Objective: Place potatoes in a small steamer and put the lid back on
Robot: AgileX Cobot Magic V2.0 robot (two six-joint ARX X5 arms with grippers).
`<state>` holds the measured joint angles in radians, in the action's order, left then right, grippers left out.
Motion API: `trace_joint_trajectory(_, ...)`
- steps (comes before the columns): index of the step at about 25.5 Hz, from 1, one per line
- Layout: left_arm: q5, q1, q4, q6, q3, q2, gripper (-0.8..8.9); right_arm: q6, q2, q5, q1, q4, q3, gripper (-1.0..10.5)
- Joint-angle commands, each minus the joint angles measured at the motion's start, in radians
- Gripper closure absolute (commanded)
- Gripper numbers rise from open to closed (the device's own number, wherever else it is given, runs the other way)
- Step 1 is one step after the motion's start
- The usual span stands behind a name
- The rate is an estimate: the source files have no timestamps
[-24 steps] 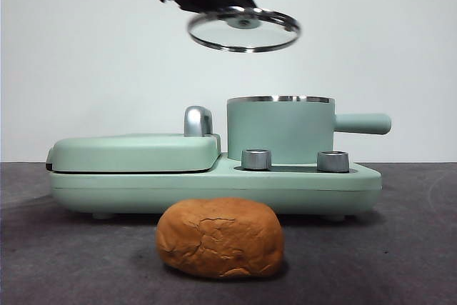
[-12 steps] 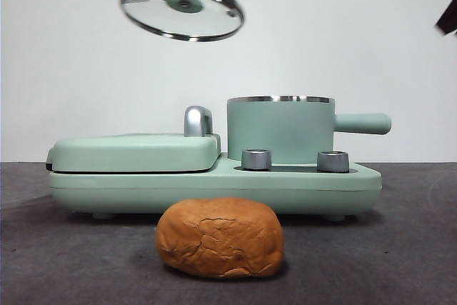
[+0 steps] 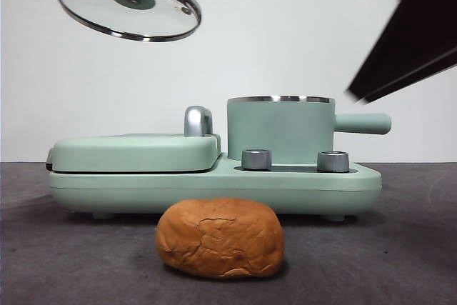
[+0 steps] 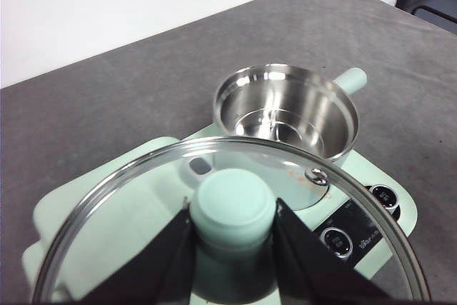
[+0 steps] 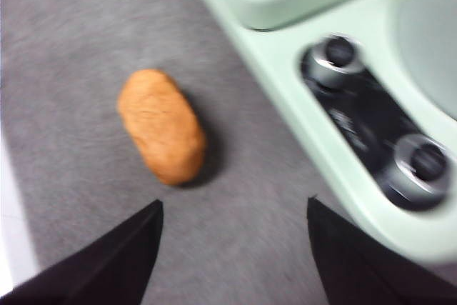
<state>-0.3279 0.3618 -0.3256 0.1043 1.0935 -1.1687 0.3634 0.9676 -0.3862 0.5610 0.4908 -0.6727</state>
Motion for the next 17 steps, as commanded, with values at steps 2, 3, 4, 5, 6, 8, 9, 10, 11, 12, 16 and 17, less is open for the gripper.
trace_joint_trajectory(2, -0.001, -0.004, 0.027, -0.012, 0.013, 0.027, 8.04, 0.038, 0.115, 0.001, 0.071, -0.074, -0.016, 6.0)
trace_joint_trajectory(3, -0.001, -0.006, 0.03, -0.013, 0.013, 0.032, 8.04, 0.038, 0.143, 0.0, 0.085, -0.092, -0.016, 6.0)
trace_joint_trajectory(4, -0.001, -0.009, 0.033, -0.013, 0.013, 0.035, 8.04, 0.038, 0.178, 0.0, 0.102, -0.113, -0.016, 6.0)
trace_joint_trajectory(5, -0.001, -0.01, 0.033, -0.012, 0.013, 0.037, 8.04, 0.038, 0.204, 0.0, 0.114, -0.13, -0.016, 6.0)
trace_joint_trajectory(6, -0.001, -0.012, 0.033, -0.012, 0.013, 0.038, 8.04, 0.038, 0.23, 0.0, 0.125, -0.148, -0.016, 5.9)
trace_joint_trajectory(8, -0.001, -0.017, 0.032, -0.012, 0.013, 0.039, 8.04, 0.038, 0.286, 0.0, 0.149, -0.189, -0.016, 5.8)
trace_joint_trajectory(9, -0.001, -0.019, 0.032, -0.012, 0.013, 0.039, 8.04, 0.038, 0.309, 0.0, 0.158, -0.208, -0.016, 5.8)
trace_joint_trajectory(10, -0.001, -0.021, 0.032, -0.011, 0.013, 0.039, 8.04, 0.038, 0.337, 0.0, 0.169, -0.23, -0.016, 5.8)
trace_joint_trajectory(11, -0.001, -0.021, 0.032, -0.011, 0.013, 0.039, 8.04, 0.038, 0.358, 0.0, 0.177, -0.247, -0.016, 5.8)
trace_joint_trajectory(12, -0.001, -0.021, 0.032, -0.011, 0.013, 0.039, 8.04, 0.038, 0.378, 0.0, 0.186, -0.264, -0.016, 5.8)
trace_joint_trajectory(16, -0.001, -0.023, 0.032, -0.008, 0.013, 0.039, 8.04, 0.037, 0.477, 0.001, 0.226, -0.343, -0.016, 5.8)
trace_joint_trajectory(17, -0.001, -0.023, 0.032, -0.008, 0.013, 0.039, 8.04, 0.033, 0.499, 0.002, 0.237, -0.359, -0.016, 5.9)
